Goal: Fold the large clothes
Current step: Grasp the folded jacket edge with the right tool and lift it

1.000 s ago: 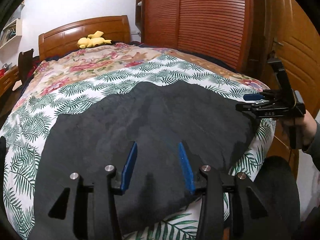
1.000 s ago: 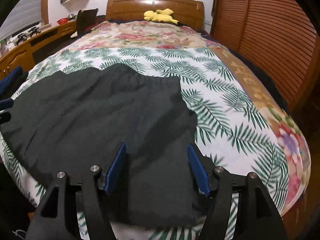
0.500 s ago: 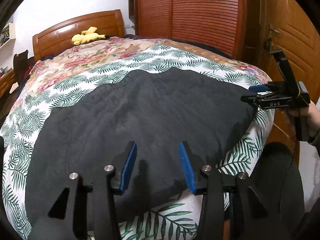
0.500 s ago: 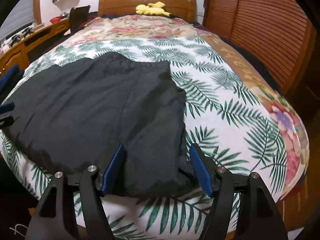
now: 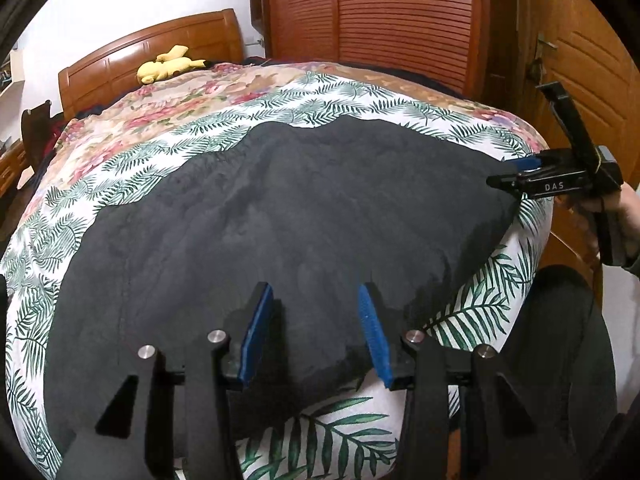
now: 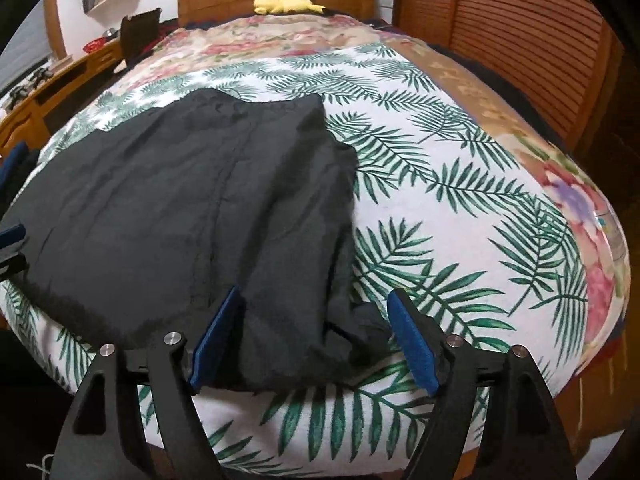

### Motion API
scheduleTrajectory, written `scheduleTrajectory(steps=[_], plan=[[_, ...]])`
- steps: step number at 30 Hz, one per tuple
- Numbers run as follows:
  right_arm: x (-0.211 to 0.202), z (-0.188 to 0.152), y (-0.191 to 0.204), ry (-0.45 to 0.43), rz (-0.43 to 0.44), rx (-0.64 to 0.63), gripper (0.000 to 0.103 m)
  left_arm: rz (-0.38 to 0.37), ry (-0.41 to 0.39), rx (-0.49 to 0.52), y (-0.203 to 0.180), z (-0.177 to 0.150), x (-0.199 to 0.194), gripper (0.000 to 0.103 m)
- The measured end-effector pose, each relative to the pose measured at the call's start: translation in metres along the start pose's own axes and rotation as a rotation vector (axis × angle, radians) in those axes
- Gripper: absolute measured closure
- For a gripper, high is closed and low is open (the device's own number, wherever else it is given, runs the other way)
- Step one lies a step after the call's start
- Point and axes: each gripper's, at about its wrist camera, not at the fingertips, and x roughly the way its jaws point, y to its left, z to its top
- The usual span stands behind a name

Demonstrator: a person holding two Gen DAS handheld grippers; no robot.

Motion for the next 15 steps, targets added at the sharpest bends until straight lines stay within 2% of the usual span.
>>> scheduleTrajectory(steps=[4, 6, 8, 10, 13, 15], plan=[[-0.001, -0.001, -0.001, 0.002, -0.025, -0.014, 0.023, 0.0, 0.009, 0.005, 0.0, -0.002, 0.003, 0.059], [0.002, -0.002, -0.004, 0.014, -0.011, -0.001, 0.023, -0.002, 0.011, 0.005, 0.0, -0.002, 0.004, 0.059], [0.004, -0.003, -0.007, 0.024, 0.02, 0.029, 0.023, -0.002, 0.013, 0.002, 0.001, -0.002, 0.005, 0.059], [0.005, -0.005, -0.012, 0.013, 0.112, 0.074, 0.024, -0.003, 0.018, -0.003, 0.001, -0.002, 0.007, 0.058], [0.007, -0.006, -0.014, 0.011, 0.162, 0.081, 0.032, 0.0, 0.019, -0.002, -0.001, -0.002, 0.008, 0.058], [0.008, -0.004, -0.012, 0.012, 0.183, 0.08, 0.043, -0.002, 0.018, -0.004, -0.001, -0.002, 0.008, 0.058]])
